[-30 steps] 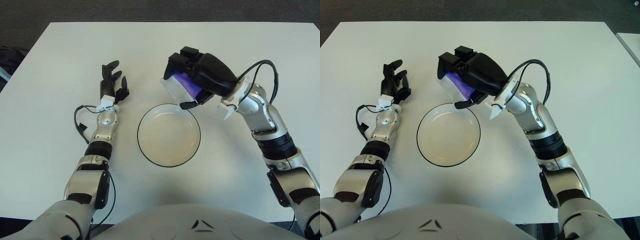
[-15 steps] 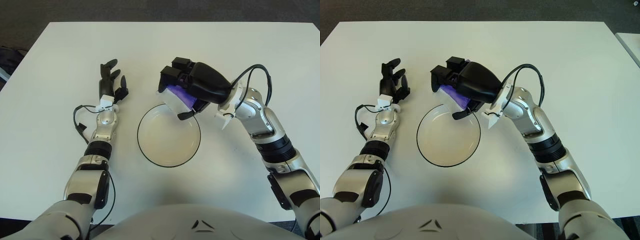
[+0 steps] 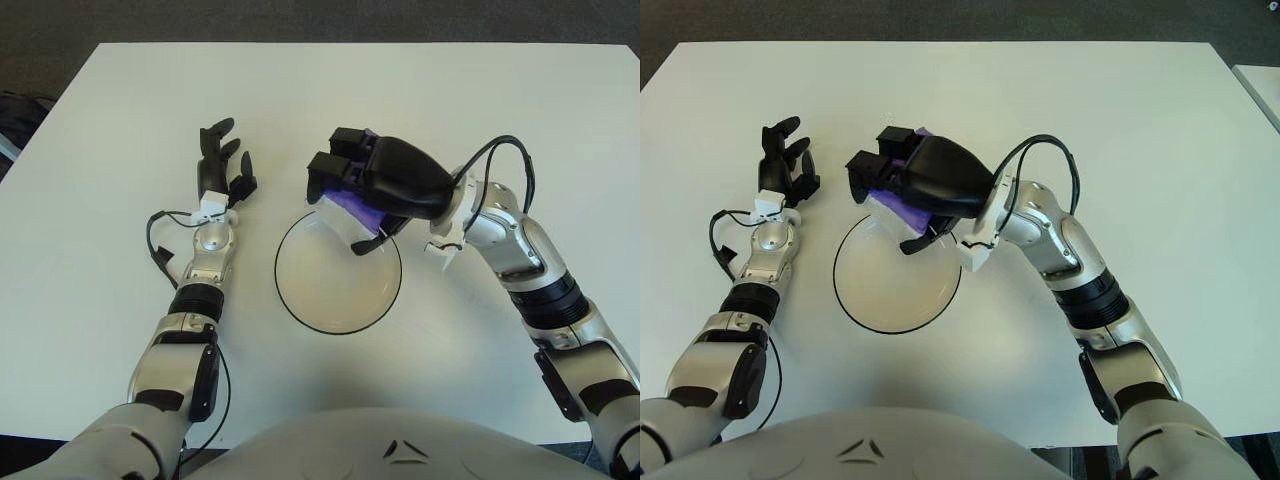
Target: Put the tissue paper into the plate.
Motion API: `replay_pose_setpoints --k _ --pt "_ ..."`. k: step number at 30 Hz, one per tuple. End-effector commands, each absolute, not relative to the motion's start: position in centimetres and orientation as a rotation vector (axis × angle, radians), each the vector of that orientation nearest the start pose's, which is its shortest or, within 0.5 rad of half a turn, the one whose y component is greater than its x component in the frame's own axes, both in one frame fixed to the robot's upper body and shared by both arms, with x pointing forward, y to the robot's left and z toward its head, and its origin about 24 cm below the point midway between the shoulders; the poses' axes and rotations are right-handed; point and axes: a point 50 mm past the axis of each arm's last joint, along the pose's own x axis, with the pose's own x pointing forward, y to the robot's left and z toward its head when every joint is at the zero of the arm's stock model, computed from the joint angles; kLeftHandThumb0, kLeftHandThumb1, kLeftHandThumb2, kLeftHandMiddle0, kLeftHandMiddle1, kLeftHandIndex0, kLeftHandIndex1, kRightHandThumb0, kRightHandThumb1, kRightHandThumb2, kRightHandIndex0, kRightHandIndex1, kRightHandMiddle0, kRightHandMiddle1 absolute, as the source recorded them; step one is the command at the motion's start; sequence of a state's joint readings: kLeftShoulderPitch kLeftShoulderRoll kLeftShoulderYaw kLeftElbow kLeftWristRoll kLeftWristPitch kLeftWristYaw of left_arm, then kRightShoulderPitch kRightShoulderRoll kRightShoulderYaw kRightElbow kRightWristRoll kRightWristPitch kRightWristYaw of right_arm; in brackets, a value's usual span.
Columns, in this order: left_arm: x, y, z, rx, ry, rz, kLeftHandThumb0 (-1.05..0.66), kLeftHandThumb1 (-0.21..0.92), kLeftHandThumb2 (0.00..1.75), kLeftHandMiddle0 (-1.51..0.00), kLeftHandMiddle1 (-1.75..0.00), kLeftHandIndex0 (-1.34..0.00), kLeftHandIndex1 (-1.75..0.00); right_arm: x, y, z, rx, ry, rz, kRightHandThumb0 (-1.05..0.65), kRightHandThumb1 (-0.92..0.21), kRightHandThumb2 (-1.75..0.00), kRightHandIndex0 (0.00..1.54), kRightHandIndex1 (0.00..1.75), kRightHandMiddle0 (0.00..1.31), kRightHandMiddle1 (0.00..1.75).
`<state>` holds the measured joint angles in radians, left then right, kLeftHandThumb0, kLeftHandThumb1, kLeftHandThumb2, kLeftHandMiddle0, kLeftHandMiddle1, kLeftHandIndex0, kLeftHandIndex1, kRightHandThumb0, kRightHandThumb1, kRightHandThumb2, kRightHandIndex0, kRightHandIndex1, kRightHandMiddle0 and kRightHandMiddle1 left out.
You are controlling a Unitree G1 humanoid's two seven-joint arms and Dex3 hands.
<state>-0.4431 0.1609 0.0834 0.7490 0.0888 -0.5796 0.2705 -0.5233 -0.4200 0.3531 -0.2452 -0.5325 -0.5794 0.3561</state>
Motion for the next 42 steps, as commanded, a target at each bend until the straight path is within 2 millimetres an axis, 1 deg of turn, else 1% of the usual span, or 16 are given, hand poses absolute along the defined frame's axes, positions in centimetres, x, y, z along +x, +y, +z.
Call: replay_pose_setpoints --k 1,8,18,23,33,42 --pt "26.6 18.7 -3.3 0.211 0.051 0.248 -0.70 0.92 0.80 -0.25 -0.69 0.00 -0.96 22.6 -5.1 20.0 -1.155 -1.227 0.838 -0.43 -0.47 -1.11 1.12 1.75 0.49 1.75" --pt "26.7 18.8 -3.5 0.218 0.066 0.257 -0.69 0.92 0.81 -0.26 -0.66 0.00 -0.94 22.2 -4.8 19.6 -1.142 -1.236 0.829 -0.43 -0.48 -1.11 1.15 1.75 0.49 1.75" --pt "26.7 18.8 -3.6 0.221 0.064 0.271 -0.68 0.92 0.82 -0.29 -0.66 0.00 -0.95 22.1 -4.4 19.2 -1.121 -1.234 0.868 -0.43 -0.47 -1.12 1.17 1.75 0.49 1.75" --pt "26.7 19.0 -3.8 0.212 0.084 0.269 -0.69 0.92 0.82 -0.30 -0.67 0.00 -0.97 22.0 -4.1 18.7 -1.119 -1.233 0.899 -0.43 -0.47 -1.12 1.16 1.75 0.50 1.75" --pt "26.9 18.6 -3.3 0.217 0.048 0.264 -0.68 0.92 0.81 -0.29 -0.66 0.00 -0.92 21.8 -3.4 17.9 -1.108 -1.232 0.951 -0.43 -0.45 -1.14 1.13 1.75 0.50 1.75" --pt "26.8 18.6 -3.3 0.220 0.051 0.252 -0.69 0.92 0.83 -0.28 -0.66 0.00 -0.94 21.7 -3.1 17.5 -1.089 -1.219 0.969 -0.43 -0.45 -1.15 1.14 1.75 0.51 1.75"
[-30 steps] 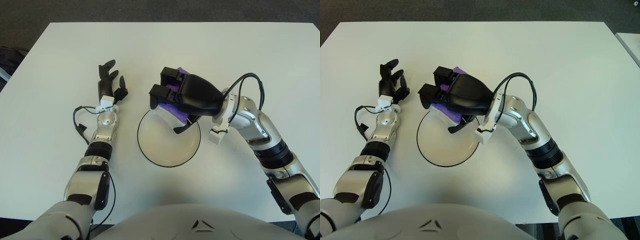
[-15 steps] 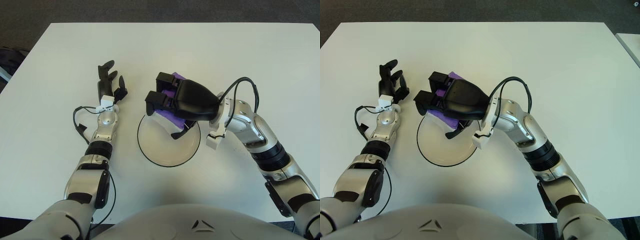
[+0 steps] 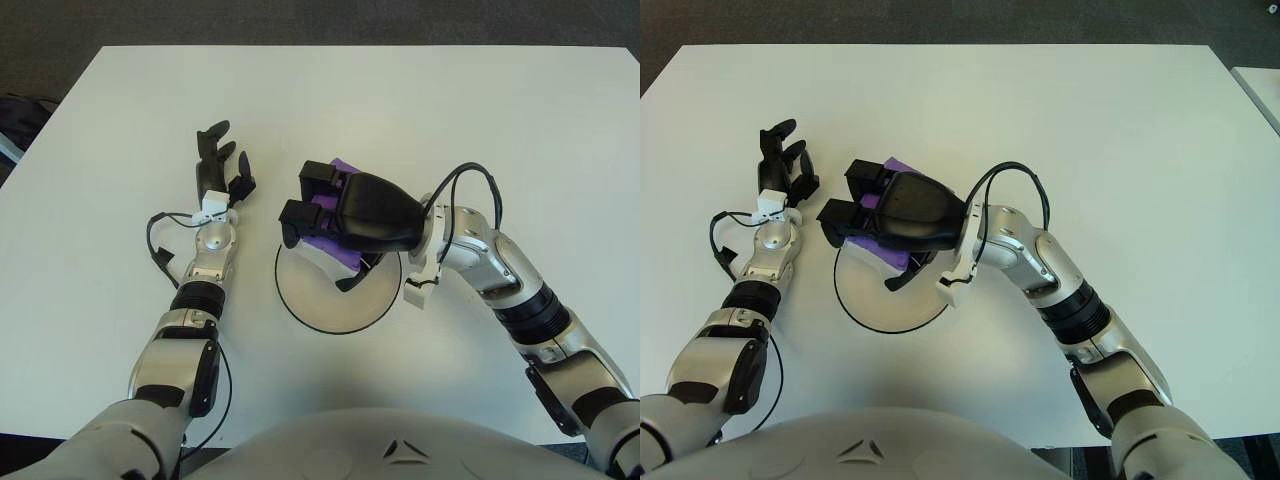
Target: Put the tissue paper into the plate.
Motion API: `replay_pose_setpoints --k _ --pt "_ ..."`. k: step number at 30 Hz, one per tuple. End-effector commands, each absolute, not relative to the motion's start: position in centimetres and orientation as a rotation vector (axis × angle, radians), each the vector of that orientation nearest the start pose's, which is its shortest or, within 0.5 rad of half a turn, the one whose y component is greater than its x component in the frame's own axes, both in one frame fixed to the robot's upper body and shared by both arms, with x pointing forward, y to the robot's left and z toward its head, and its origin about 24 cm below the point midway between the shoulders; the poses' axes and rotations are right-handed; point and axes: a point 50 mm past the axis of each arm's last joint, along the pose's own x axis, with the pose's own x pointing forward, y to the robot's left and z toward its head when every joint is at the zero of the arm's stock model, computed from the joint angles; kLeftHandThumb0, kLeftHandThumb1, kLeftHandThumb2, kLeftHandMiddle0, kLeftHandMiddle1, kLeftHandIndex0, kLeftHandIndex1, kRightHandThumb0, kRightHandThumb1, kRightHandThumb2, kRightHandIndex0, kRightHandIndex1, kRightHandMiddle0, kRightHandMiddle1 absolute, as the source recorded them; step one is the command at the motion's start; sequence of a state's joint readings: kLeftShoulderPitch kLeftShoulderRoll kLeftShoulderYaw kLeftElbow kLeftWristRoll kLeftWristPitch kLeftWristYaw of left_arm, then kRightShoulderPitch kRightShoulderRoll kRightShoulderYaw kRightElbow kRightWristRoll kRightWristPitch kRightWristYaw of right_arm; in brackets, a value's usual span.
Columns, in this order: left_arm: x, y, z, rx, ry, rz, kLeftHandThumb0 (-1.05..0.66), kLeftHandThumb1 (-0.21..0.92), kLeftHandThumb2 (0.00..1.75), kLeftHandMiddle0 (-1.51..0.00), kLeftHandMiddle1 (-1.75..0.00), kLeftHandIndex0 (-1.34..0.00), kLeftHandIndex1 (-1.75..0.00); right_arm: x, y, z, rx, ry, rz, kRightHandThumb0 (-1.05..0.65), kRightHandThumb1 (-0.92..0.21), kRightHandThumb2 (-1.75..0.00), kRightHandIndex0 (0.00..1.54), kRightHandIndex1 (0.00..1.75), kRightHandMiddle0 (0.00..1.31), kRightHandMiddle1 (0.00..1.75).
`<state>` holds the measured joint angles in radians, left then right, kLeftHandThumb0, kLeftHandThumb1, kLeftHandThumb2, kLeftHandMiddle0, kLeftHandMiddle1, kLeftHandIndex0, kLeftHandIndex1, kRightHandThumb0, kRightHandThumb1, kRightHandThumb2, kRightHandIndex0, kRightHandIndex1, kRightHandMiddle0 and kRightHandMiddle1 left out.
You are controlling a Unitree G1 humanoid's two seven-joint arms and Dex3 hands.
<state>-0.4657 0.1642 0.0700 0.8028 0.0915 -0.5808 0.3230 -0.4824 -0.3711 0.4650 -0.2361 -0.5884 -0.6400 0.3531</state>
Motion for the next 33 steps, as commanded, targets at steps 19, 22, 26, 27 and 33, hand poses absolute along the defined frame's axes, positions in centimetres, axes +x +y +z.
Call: replay_pose_setpoints --k 19,22,26,27,33 --pt "26.70 18.67 -3.15 0.216 0.039 0.252 -0.69 0.92 0.81 -0.27 -0.64 0.00 -0.92 21.73 -3.00 17.07 -1.091 -1.256 0.959 -0.44 -0.43 -1.17 1.15 1.75 0.52 1.75" --pt "26.68 18.67 -3.13 0.215 0.037 0.251 -0.69 0.92 0.81 -0.27 -0.64 0.00 -0.92 21.75 -2.96 17.00 -1.092 -1.266 0.956 -0.44 -0.42 -1.18 1.15 1.75 0.53 1.75" --pt "26.65 18.68 -3.08 0.215 0.034 0.250 -0.69 0.92 0.80 -0.27 -0.64 0.00 -0.92 21.80 -2.83 16.88 -1.094 -1.285 0.950 -0.44 -0.42 -1.18 1.15 1.75 0.53 1.75" --pt "26.64 18.69 -3.07 0.215 0.033 0.250 -0.69 0.92 0.80 -0.27 -0.64 0.00 -0.92 21.81 -2.81 16.86 -1.095 -1.288 0.949 -0.44 -0.42 -1.18 1.15 1.75 0.53 1.75" --pt "26.58 18.73 -3.06 0.222 0.033 0.249 -0.69 0.92 0.80 -0.28 -0.64 0.00 -0.93 21.81 -2.75 16.75 -1.112 -1.297 0.945 -0.44 -0.42 -1.18 1.15 1.75 0.53 1.75"
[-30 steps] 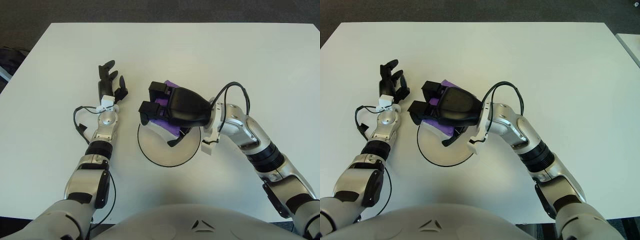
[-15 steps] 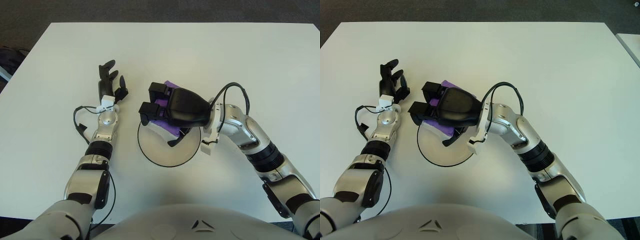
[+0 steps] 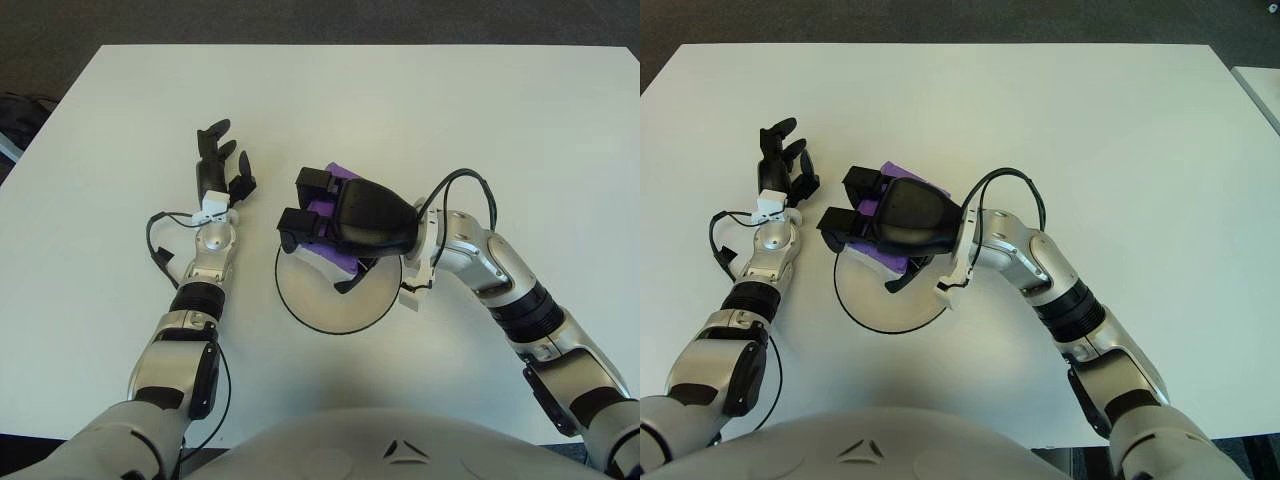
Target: Put the tissue paper into the plate.
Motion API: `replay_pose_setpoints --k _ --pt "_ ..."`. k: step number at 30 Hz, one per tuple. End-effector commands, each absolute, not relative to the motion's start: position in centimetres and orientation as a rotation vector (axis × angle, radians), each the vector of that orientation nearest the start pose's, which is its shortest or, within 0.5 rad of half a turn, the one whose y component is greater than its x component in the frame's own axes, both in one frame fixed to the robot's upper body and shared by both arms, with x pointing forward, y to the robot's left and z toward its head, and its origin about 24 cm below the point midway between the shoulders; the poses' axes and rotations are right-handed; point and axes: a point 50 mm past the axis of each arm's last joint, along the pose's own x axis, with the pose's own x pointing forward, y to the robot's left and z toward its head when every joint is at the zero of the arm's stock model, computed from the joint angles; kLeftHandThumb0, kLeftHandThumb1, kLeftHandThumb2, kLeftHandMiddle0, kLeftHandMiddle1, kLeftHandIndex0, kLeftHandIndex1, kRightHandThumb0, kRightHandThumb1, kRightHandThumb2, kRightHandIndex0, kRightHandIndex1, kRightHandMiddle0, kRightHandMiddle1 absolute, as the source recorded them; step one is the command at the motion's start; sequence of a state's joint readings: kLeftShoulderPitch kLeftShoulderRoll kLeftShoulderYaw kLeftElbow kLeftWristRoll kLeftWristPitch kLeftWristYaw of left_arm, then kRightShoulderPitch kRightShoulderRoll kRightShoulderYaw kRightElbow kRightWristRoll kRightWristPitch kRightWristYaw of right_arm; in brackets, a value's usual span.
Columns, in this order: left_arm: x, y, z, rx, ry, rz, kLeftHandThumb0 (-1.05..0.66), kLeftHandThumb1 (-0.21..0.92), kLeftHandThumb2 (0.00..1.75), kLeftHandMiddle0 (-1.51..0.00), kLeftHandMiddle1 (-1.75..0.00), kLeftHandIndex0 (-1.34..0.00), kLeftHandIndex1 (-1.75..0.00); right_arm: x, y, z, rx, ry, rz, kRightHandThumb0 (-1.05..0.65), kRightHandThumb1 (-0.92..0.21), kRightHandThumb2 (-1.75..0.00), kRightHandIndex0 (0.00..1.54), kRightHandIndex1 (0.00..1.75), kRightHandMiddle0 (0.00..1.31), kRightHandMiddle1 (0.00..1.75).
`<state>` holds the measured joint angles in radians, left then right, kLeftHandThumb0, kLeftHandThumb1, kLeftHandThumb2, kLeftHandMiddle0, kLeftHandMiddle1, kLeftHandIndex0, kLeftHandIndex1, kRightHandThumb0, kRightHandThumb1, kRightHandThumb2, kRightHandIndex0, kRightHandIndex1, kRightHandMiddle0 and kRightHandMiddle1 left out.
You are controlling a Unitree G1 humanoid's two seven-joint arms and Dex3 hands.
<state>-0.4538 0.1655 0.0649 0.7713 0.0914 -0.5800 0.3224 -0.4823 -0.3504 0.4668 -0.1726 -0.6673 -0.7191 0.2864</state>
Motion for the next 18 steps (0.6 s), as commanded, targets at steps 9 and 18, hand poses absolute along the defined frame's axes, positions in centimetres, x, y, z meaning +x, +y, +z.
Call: replay_pose_setpoints --k 9,18 --pt "26.52 18.77 -3.14 0.223 0.042 0.246 -0.69 0.92 0.79 -0.28 -0.64 0.00 -0.94 21.86 -2.73 16.56 -1.122 -1.311 0.936 -0.44 -0.42 -1.18 1.15 1.75 0.53 1.75" --pt "26.55 18.81 -3.18 0.218 0.043 0.252 -0.69 0.92 0.78 -0.28 -0.63 0.00 -0.95 21.83 -2.69 16.27 -1.101 -1.299 0.923 -0.44 -0.42 -1.18 1.14 1.75 0.53 1.75"
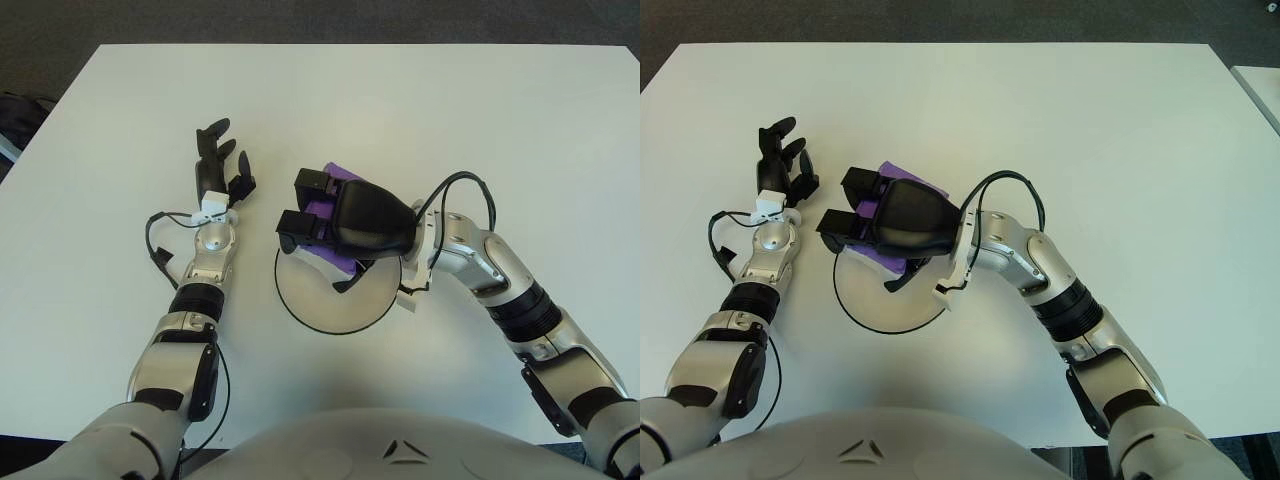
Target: Put the tissue paper into the plate.
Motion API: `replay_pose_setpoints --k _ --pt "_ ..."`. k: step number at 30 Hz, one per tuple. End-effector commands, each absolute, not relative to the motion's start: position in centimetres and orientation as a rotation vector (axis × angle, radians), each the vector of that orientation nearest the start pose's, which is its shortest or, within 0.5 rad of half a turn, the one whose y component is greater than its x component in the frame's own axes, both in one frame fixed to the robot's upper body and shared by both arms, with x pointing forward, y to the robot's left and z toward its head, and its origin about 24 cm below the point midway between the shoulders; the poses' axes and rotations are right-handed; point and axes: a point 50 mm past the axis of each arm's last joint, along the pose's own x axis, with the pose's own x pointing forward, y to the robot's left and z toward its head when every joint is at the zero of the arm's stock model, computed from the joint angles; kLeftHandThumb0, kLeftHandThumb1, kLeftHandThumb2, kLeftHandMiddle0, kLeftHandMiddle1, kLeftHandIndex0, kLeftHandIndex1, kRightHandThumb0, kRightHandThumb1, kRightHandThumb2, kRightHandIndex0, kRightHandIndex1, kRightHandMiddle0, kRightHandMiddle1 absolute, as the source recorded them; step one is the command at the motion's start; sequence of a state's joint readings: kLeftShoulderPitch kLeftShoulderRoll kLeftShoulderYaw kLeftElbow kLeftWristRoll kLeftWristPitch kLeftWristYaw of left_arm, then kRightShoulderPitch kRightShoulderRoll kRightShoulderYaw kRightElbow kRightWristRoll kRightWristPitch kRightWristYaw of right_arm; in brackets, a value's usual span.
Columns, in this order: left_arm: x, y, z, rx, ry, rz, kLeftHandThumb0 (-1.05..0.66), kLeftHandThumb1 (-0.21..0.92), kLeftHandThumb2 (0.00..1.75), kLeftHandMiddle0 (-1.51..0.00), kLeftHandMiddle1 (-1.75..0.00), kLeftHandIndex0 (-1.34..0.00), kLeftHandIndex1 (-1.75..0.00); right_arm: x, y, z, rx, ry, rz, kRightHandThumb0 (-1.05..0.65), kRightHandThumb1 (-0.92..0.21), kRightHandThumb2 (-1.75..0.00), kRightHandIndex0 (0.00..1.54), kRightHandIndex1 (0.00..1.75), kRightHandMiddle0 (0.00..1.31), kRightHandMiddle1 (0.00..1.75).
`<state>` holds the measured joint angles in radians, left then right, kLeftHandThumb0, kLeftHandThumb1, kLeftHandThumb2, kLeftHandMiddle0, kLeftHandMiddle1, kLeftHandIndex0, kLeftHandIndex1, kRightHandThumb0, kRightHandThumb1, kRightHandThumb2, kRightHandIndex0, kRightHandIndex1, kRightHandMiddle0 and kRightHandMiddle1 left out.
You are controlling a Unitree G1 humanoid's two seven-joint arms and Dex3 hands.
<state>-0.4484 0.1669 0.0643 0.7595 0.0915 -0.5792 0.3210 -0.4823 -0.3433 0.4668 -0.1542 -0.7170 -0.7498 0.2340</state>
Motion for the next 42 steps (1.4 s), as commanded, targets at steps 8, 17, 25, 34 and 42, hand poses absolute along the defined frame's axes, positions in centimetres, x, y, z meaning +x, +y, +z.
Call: replay_pose_setpoints --k 8,17,25,34,42 --pt "27.0 18.5 -2.9 0.188 0.044 0.261 -0.69 0.92 0.80 -0.27 -0.67 0.00 -0.96 21.7 -2.8 16.0 -1.031 -1.228 0.879 -0.42 -0.52 -1.06 0.77 1.75 0.46 1.75" --pt "27.1 18.3 -2.7 0.162 0.045 0.271 -0.69 0.92 0.80 -0.22 -0.83 0.00 -1.04 21.3 -3.1 15.9 -1.045 -1.241 0.804 -0.38 -0.79 -0.69 0.26 1.75 0.29 1.74" --pt "27.2 18.1 -2.3 0.143 0.040 0.273 -0.68 0.92 0.79 -0.20 -0.85 0.00 -1.06 21.5 -3.2 15.7 -1.076 -1.243 0.788 -0.61 -0.92 -0.63 0.03 1.55 0.07 1.52" --pt "27.5 17.9 -1.7 0.121 0.036 0.272 -0.67 0.92 0.78 -0.22 -0.86 0.00 -1.04 21.8 -3.4 15.2 -1.117 -1.166 0.852 -0.75 -0.92 -0.81 0.10 0.39 0.00 0.41" --pt "28.1 18.1 -2.1 0.027 0.087 0.278 -0.66 0.92 0.75 -0.23 -0.86 0.00 -1.00 22.6 -3.2 14.5 -1.107 -1.146 0.874 -0.78 -0.92 -0.85 0.08 0.12 0.00 0.14"
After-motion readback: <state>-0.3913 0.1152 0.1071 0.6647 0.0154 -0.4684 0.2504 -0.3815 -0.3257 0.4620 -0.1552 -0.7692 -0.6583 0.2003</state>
